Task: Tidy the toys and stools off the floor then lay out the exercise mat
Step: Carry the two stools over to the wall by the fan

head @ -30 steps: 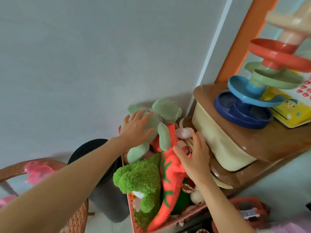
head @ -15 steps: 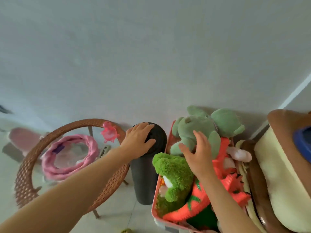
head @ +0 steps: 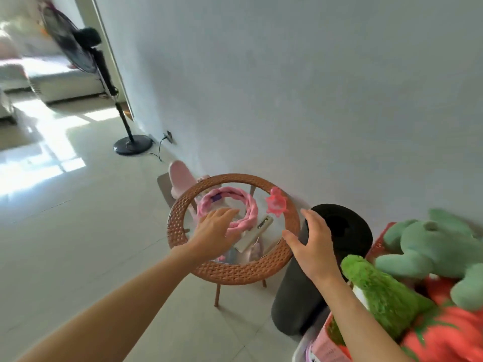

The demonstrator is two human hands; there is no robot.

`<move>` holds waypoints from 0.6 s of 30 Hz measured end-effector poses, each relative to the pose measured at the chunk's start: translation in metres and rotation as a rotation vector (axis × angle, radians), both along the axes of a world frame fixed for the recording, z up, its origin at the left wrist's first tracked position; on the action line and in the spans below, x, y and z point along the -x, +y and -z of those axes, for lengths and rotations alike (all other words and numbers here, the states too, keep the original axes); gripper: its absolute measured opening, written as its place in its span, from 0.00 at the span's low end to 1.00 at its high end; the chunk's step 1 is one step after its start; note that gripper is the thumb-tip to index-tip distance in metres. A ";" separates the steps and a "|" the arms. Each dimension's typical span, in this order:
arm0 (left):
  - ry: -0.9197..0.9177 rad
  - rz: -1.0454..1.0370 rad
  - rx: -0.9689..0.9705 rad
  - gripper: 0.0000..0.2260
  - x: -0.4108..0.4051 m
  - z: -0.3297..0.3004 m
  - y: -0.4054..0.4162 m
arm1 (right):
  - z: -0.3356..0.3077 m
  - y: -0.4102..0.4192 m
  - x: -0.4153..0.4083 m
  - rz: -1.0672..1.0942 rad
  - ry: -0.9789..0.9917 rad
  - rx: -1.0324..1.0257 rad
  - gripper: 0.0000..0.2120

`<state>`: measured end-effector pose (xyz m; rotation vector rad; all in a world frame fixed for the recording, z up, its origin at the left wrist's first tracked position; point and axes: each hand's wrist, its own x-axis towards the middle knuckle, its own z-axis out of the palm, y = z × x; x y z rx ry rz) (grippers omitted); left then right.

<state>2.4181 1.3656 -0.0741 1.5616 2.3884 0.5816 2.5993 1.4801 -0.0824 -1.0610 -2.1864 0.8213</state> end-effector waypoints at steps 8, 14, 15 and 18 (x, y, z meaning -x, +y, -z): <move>-0.010 -0.227 0.001 0.23 0.046 -0.001 -0.144 | 0.002 -0.113 0.081 -0.198 -0.008 0.026 0.29; -0.009 -0.431 0.048 0.23 0.078 0.006 -0.269 | 0.007 -0.207 0.137 -0.405 -0.021 0.102 0.30; -0.007 -0.473 0.050 0.23 0.082 0.006 -0.286 | 0.008 -0.218 0.147 -0.443 -0.023 0.116 0.30; 0.002 -0.620 0.069 0.23 0.096 0.003 -0.343 | 0.004 -0.260 0.183 -0.580 -0.045 0.094 0.30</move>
